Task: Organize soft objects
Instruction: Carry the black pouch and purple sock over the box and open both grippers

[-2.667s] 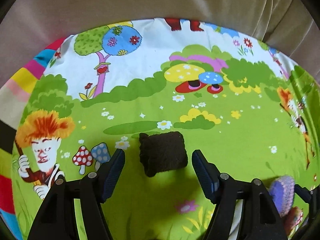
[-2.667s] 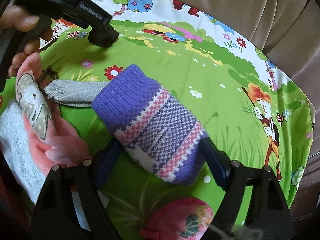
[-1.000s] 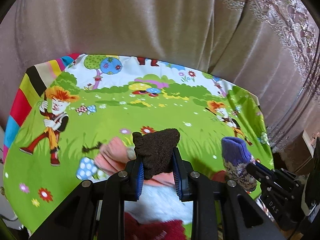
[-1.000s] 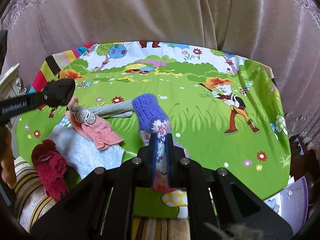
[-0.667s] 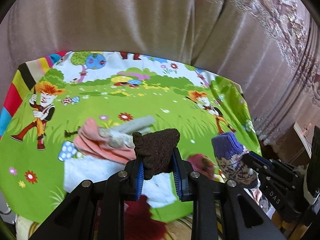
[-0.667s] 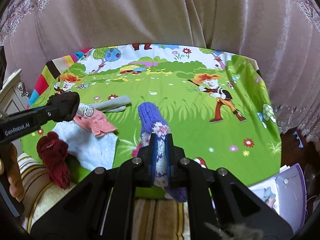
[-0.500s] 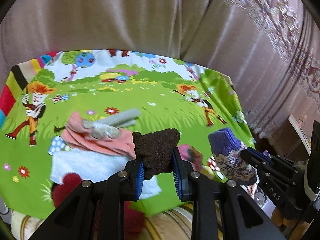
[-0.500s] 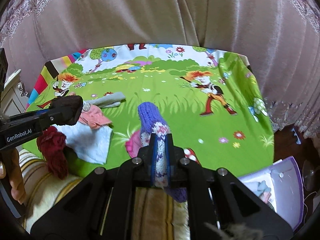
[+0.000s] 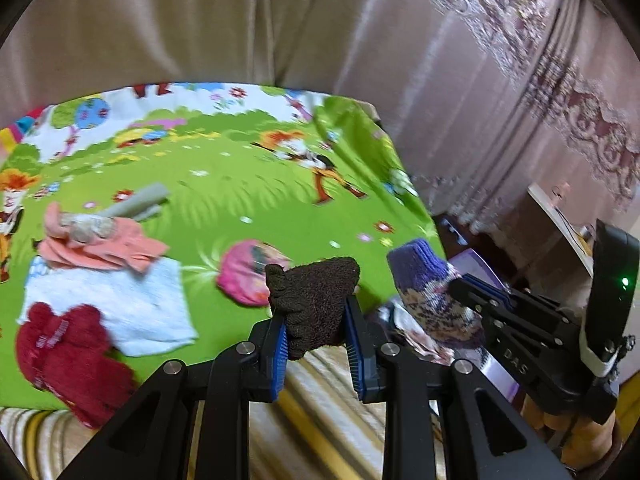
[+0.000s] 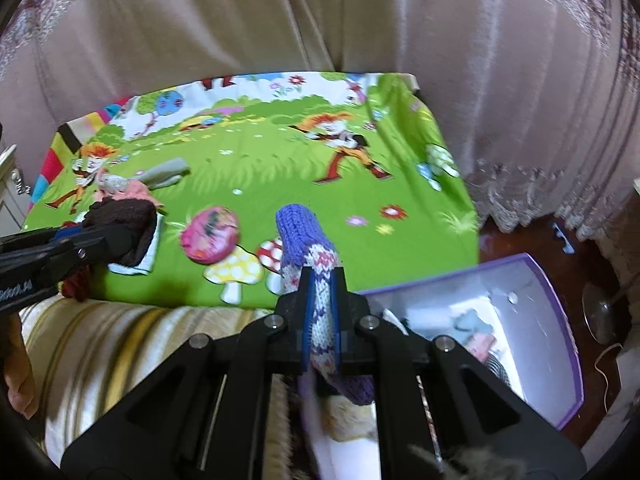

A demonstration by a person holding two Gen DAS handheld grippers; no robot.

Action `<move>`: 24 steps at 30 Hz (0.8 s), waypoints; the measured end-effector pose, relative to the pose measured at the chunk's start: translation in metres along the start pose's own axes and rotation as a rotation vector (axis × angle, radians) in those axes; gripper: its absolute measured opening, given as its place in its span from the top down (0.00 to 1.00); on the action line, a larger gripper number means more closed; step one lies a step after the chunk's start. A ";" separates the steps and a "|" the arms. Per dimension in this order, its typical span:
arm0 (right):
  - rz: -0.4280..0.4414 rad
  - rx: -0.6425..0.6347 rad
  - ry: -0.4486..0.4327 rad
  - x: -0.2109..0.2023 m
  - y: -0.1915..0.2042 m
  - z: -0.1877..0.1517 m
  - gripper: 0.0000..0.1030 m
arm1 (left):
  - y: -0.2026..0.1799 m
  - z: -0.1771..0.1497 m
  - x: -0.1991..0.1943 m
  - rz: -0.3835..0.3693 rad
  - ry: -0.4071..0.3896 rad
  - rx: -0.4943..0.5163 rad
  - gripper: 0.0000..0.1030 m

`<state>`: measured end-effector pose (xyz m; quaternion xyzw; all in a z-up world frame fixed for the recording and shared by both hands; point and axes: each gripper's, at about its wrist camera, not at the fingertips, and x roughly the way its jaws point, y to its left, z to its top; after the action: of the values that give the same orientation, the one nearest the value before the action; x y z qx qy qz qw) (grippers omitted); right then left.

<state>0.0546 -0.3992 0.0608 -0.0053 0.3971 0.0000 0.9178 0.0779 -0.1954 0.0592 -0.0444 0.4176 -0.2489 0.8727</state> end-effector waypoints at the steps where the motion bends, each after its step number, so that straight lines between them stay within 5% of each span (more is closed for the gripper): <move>1: -0.012 0.003 0.003 -0.001 -0.004 -0.002 0.90 | -0.007 -0.002 0.002 -0.008 0.008 0.010 0.74; 21: -0.208 0.080 0.010 -0.019 -0.062 -0.020 0.90 | -0.092 -0.027 0.032 -0.146 0.127 0.152 0.74; 24: -0.220 0.086 0.011 -0.019 -0.065 -0.020 0.90 | -0.097 -0.027 0.034 -0.171 0.132 0.148 0.66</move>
<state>0.0272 -0.4645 0.0616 -0.0098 0.3988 -0.1178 0.9094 0.0368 -0.2920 0.0454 0.0011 0.4493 -0.3549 0.8199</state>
